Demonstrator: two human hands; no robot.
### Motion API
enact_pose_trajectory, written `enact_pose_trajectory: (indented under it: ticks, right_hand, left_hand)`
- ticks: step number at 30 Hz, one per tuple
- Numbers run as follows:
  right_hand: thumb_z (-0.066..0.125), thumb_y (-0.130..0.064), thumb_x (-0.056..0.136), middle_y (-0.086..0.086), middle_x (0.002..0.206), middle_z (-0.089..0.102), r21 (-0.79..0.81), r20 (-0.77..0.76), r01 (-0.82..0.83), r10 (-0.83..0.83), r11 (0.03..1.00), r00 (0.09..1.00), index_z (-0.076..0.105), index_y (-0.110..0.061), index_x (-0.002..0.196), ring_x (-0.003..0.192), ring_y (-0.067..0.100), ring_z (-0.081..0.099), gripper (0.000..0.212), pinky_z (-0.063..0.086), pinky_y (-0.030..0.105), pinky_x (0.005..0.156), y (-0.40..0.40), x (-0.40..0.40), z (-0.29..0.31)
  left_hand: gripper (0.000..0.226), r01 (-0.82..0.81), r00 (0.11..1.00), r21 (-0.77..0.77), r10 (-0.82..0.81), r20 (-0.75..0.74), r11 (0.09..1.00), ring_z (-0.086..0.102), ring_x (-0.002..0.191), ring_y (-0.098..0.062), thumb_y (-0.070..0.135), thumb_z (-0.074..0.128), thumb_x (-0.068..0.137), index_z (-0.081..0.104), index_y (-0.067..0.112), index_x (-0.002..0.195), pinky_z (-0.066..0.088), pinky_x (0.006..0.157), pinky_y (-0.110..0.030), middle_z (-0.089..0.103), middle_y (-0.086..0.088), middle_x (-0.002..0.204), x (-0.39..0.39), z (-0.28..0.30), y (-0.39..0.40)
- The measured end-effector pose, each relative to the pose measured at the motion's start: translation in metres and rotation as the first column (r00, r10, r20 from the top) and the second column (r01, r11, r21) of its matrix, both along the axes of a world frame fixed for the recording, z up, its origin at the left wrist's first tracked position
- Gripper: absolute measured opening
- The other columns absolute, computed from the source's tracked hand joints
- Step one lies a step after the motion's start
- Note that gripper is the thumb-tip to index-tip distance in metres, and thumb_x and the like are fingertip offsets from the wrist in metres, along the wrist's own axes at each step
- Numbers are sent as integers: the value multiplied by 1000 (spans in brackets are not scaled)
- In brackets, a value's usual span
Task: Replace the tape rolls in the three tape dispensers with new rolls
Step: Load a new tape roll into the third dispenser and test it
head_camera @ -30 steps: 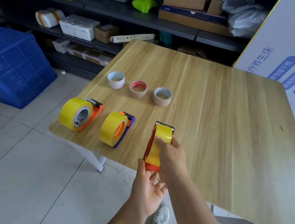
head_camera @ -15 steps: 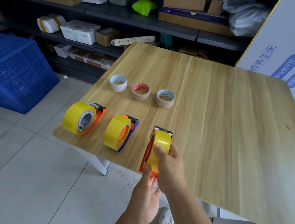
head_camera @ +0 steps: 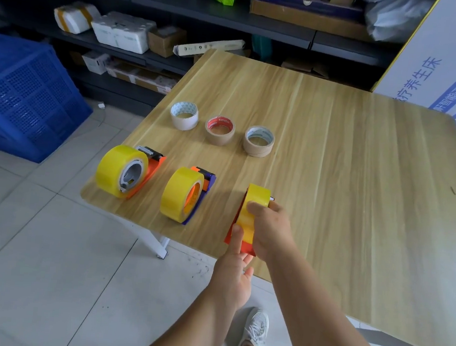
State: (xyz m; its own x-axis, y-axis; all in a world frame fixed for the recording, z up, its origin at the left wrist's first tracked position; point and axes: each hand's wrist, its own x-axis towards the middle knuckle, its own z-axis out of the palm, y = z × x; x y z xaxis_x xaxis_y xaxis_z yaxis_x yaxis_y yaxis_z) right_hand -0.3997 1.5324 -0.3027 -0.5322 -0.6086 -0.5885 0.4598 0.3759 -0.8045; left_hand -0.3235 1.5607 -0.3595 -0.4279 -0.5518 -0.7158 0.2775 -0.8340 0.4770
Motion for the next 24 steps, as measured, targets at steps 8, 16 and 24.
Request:
enact_pose_trajectory:
  ticks: [8,16,24]
  right_hand:
    - [61,-6,86,11,78,61,-2,37,-43,43,999,998,59,-11,80,79,33,60,8,49,66,85,-7,-9,-7]
    - [68,-10,84,19,106,70,-36,66,-92,94,995,993,68,-12,99,97,39,68,15,54,59,84,0,-16,-21]
    - [66,-8,87,11,96,73,22,46,-165,164,986,985,67,-12,101,84,26,70,15,58,40,74,-1,-33,-20]
  left_hand:
    - [67,-20,1000,29,20,-12,999,29,143,-16,66,43,85,40,26,139,14,117,-36,42,1,149,-8,8,-6]
    - [72,-49,999,38,48,19,998,27,144,-17,64,42,86,30,26,145,16,116,-35,37,-2,153,-8,11,-5]
    - [79,0,999,130,-6,48,992,38,139,-25,61,47,87,31,10,144,28,114,-39,39,-13,150,-8,10,-6]
